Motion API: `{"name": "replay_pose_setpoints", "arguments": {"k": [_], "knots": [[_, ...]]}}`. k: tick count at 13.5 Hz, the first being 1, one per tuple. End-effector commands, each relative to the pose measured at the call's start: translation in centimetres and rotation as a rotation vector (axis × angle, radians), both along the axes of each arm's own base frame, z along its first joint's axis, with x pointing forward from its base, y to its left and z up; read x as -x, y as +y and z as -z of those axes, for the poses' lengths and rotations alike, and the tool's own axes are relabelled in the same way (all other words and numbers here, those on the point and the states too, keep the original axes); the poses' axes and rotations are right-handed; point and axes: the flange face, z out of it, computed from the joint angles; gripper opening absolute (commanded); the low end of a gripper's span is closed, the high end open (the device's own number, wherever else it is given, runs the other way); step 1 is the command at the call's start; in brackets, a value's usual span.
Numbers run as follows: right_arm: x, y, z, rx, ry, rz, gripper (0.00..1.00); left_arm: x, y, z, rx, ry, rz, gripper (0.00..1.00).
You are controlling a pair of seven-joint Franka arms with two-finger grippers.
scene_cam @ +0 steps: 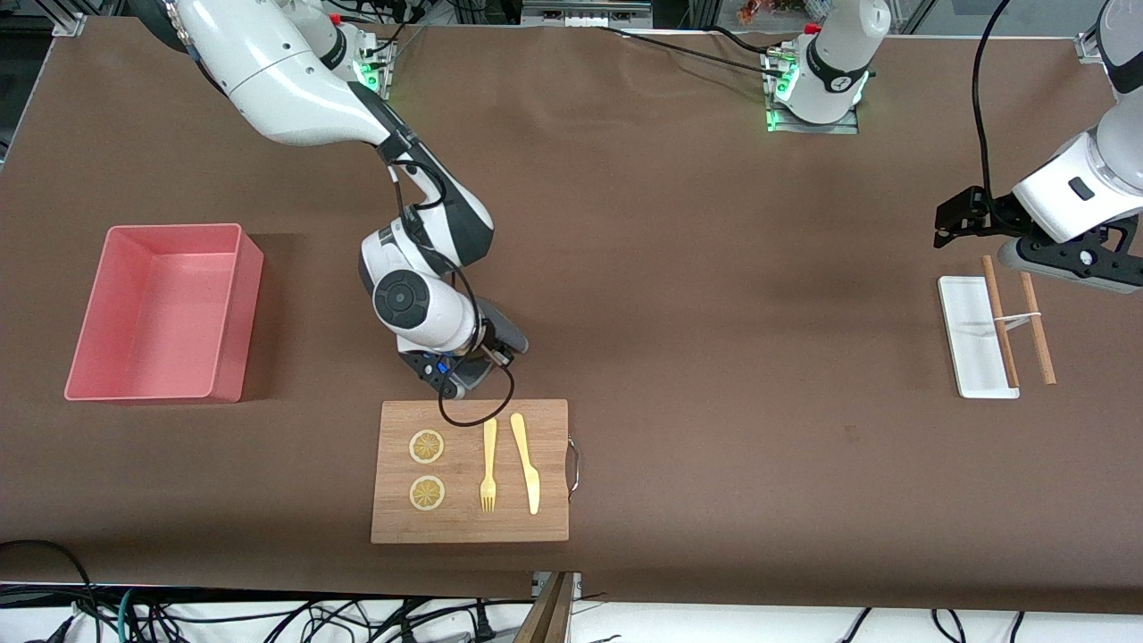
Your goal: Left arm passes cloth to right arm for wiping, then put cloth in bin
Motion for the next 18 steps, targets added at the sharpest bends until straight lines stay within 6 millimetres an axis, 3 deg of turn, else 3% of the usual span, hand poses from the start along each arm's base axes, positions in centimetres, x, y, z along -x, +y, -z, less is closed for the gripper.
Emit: {"name": "replay_pose_setpoints", "arguments": {"k": [1, 3, 6, 11, 18], "knots": [[-0.7, 1.3, -2.5, -0.066, 0.023, 0.072, 0.00, -0.4, -0.1, -0.5, 0.013, 0.001, -0.010, 1.00], [-0.6, 0.6, -2.9, -0.039, 0.067, 0.055, 0.00, -0.4, 0.1, -0.5, 0.013, 0.001, -0.005, 1.00], [-0.4, -2.1, -1.5, 0.055, 0.121, -0.107, 0.00, -0.4, 0.2, -0.5, 0.013, 0.001, -0.004, 1.00], [-2.0, -10.9, 0.6, 0.157, 0.231, -0.295, 0.00, -0.4, 0.2, -0.5, 0.013, 0.001, -0.004, 1.00], [-3.9, -19.8, 2.6, 0.188, 0.248, -0.422, 0.00, -0.4, 0.1, -0.5, 0.013, 0.001, -0.007, 1.00]]}}
